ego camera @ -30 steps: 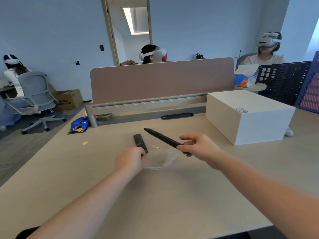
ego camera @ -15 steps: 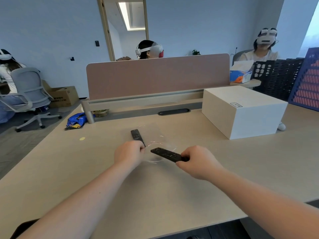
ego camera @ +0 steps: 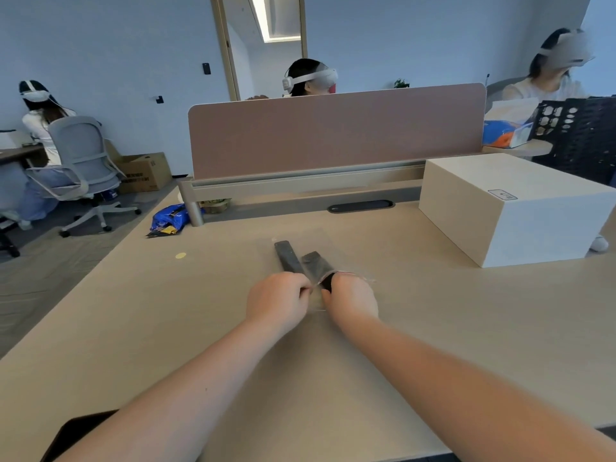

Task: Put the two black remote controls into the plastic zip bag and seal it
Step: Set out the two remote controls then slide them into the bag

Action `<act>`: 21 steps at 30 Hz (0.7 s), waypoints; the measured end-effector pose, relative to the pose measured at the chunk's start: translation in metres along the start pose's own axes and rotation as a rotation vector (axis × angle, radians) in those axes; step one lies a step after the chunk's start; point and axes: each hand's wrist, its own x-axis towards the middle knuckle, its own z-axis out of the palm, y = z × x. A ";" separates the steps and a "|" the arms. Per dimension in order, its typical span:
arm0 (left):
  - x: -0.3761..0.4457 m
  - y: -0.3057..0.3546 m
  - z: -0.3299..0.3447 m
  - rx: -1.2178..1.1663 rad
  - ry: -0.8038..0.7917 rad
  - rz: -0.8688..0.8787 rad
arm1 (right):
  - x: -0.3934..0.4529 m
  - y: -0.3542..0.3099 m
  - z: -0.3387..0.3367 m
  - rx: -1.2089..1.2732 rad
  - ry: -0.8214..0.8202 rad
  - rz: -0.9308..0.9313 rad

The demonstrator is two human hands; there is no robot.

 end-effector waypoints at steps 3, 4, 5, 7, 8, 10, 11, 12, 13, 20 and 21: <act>0.000 -0.004 0.003 -0.011 -0.005 0.013 | 0.013 -0.006 0.006 0.052 -0.029 0.020; 0.000 -0.005 0.003 -0.015 -0.005 0.016 | 0.017 -0.008 0.008 0.062 -0.046 0.029; 0.000 -0.007 0.004 -0.018 -0.006 0.017 | 0.021 -0.011 0.007 0.059 -0.067 0.038; 0.001 -0.009 0.006 -0.015 -0.014 0.017 | 0.028 -0.016 0.007 0.003 -0.105 0.027; 0.001 -0.011 0.007 -0.014 -0.019 0.014 | 0.030 -0.019 0.007 -0.008 -0.118 0.023; 0.001 -0.013 0.008 -0.013 -0.022 0.001 | 0.031 -0.020 0.010 -0.021 -0.128 0.002; 0.002 -0.014 0.008 -0.014 -0.020 -0.006 | 0.028 -0.019 0.011 -0.013 -0.125 -0.023; 0.002 -0.015 0.008 -0.015 -0.018 -0.009 | 0.025 -0.016 0.013 0.007 -0.097 -0.053; 0.002 -0.016 0.009 -0.014 -0.017 -0.010 | 0.022 -0.013 0.014 0.003 -0.056 -0.092; 0.001 -0.014 0.013 0.005 -0.062 -0.015 | 0.020 0.001 0.017 -0.129 0.025 -0.221; 0.001 -0.014 0.013 0.006 -0.060 -0.013 | 0.021 0.001 0.018 -0.143 0.016 -0.226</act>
